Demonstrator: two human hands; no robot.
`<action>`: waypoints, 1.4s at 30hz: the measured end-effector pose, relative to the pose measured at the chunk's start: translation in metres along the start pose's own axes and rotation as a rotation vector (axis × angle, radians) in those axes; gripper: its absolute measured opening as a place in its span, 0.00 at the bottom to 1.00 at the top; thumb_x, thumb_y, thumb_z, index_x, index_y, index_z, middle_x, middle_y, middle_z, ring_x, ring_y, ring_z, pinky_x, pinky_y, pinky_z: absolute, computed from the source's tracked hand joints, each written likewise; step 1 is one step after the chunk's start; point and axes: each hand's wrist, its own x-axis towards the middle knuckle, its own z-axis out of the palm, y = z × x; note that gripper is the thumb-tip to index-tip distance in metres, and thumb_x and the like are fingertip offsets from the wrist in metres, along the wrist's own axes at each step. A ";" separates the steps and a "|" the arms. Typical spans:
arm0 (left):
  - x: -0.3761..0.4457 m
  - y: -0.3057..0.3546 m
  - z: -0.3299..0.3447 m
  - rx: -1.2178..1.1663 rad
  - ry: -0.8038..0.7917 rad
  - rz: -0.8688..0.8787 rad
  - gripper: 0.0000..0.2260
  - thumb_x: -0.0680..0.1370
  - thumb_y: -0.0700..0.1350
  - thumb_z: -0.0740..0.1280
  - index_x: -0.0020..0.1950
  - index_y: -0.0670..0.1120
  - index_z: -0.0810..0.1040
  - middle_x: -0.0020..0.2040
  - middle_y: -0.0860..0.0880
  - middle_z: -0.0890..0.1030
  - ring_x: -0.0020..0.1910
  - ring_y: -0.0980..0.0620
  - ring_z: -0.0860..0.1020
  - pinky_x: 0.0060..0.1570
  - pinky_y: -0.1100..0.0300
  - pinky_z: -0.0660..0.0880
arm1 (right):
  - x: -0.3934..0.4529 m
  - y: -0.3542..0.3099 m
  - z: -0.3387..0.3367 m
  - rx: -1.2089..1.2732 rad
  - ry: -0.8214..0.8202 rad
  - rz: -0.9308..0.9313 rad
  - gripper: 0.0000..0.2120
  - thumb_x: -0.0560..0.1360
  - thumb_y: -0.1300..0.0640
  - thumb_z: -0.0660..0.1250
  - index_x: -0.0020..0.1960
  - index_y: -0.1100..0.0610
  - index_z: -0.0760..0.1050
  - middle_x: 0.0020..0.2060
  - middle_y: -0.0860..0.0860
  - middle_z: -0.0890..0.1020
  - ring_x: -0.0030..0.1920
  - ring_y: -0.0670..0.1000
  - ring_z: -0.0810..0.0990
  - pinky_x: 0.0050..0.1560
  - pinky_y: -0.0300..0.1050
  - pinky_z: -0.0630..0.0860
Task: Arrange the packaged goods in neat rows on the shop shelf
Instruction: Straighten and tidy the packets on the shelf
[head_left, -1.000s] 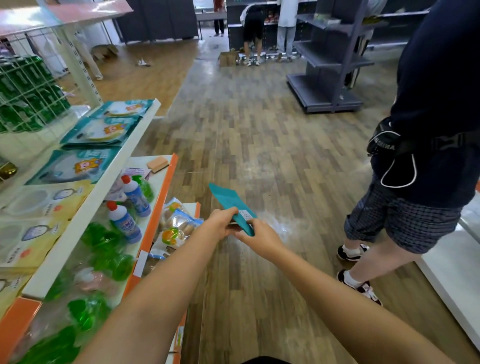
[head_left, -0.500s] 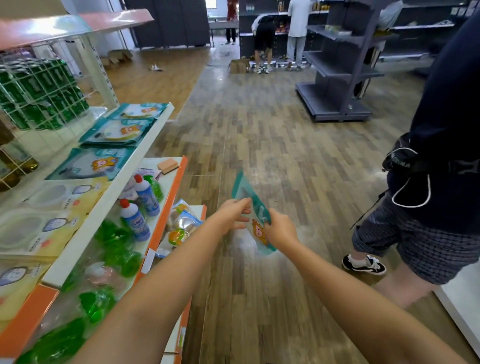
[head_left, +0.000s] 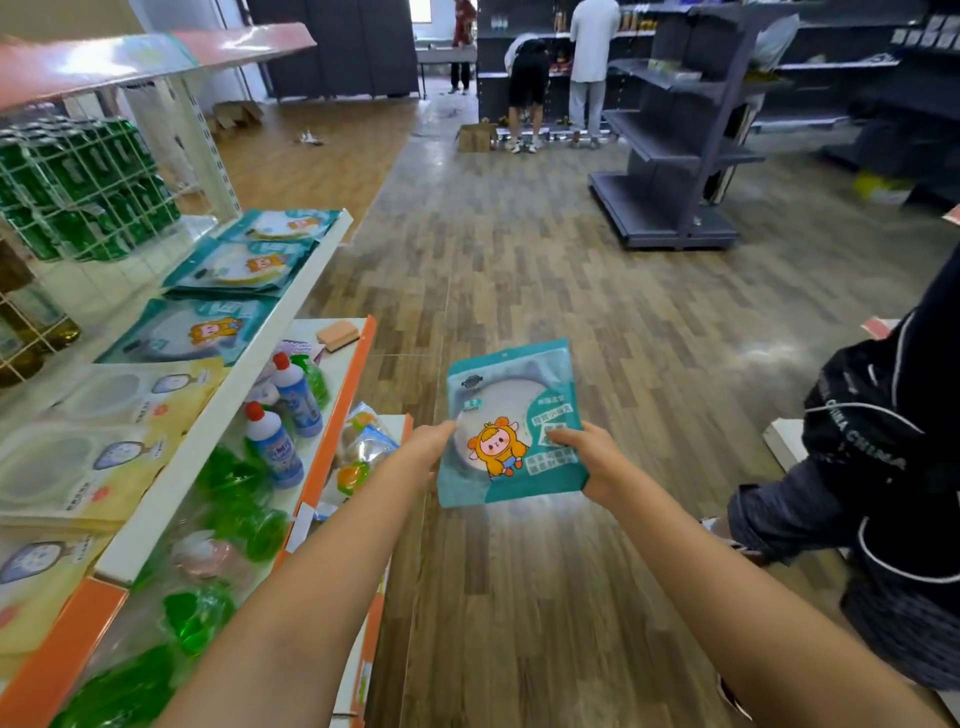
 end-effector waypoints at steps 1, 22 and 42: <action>0.003 0.000 -0.001 -0.016 -0.001 -0.021 0.17 0.78 0.51 0.65 0.62 0.42 0.74 0.60 0.43 0.78 0.58 0.43 0.77 0.60 0.48 0.75 | 0.001 0.001 0.000 0.015 -0.009 0.018 0.03 0.77 0.66 0.63 0.50 0.60 0.73 0.41 0.56 0.81 0.38 0.54 0.81 0.37 0.48 0.79; 0.061 0.028 -0.029 -0.017 -0.037 0.084 0.16 0.81 0.43 0.63 0.66 0.37 0.70 0.60 0.38 0.78 0.57 0.40 0.78 0.60 0.44 0.74 | 0.099 -0.012 -0.026 -1.017 0.228 -0.097 0.17 0.80 0.58 0.57 0.56 0.72 0.76 0.55 0.66 0.80 0.50 0.59 0.78 0.48 0.48 0.73; 0.129 0.145 -0.028 -0.350 0.268 0.257 0.15 0.82 0.43 0.60 0.67 0.40 0.71 0.58 0.43 0.77 0.48 0.48 0.74 0.38 0.57 0.71 | 0.264 -0.137 0.028 -1.442 -0.075 -0.512 0.13 0.78 0.57 0.57 0.41 0.62 0.76 0.47 0.62 0.82 0.49 0.59 0.80 0.41 0.45 0.70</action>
